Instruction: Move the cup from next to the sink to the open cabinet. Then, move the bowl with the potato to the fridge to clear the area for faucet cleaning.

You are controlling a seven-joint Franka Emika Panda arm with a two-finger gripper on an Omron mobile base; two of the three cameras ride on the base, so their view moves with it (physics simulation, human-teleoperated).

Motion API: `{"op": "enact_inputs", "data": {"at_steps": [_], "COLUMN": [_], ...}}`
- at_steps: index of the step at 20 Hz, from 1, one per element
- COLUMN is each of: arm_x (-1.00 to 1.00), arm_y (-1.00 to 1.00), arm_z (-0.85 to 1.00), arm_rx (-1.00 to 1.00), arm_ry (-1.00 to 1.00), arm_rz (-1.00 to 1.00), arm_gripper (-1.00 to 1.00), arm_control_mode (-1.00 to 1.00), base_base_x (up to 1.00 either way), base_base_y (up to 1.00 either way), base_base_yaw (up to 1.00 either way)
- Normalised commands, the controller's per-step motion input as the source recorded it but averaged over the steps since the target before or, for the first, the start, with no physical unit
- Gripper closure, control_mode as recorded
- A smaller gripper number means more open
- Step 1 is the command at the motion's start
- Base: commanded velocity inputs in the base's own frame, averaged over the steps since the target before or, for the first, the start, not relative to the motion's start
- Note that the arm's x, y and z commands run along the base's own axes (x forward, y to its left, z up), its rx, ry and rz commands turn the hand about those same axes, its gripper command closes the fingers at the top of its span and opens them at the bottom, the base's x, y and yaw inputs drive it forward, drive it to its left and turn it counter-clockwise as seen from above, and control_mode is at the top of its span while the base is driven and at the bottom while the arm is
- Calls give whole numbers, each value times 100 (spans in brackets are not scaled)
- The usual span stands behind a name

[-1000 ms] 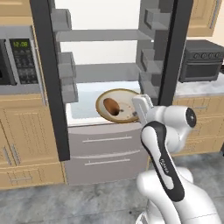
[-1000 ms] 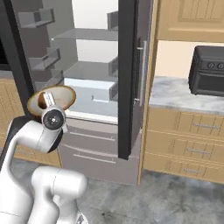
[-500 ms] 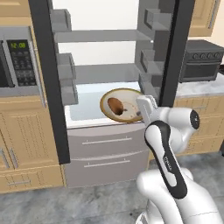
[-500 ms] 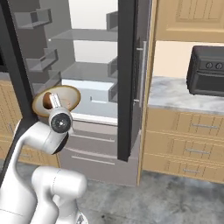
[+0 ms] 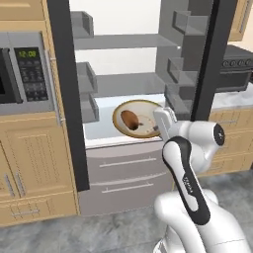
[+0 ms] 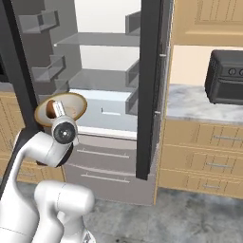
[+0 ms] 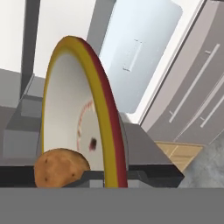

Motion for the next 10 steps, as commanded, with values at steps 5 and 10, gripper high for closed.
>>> {"op": "enact_inputs", "data": {"at_steps": [5, 10], "arm_x": [0, 0], "arm_y": [0, 0], "arm_z": [0, 0], "arm_rx": [0, 0], "arm_ry": [0, 0], "arm_rz": [0, 0], "arm_gripper": [100, 100], "arm_control_mode": [100, 100], "base_base_x": [64, 88], "base_base_y": [7, 10], "base_base_yaw": [-14, -17]}}
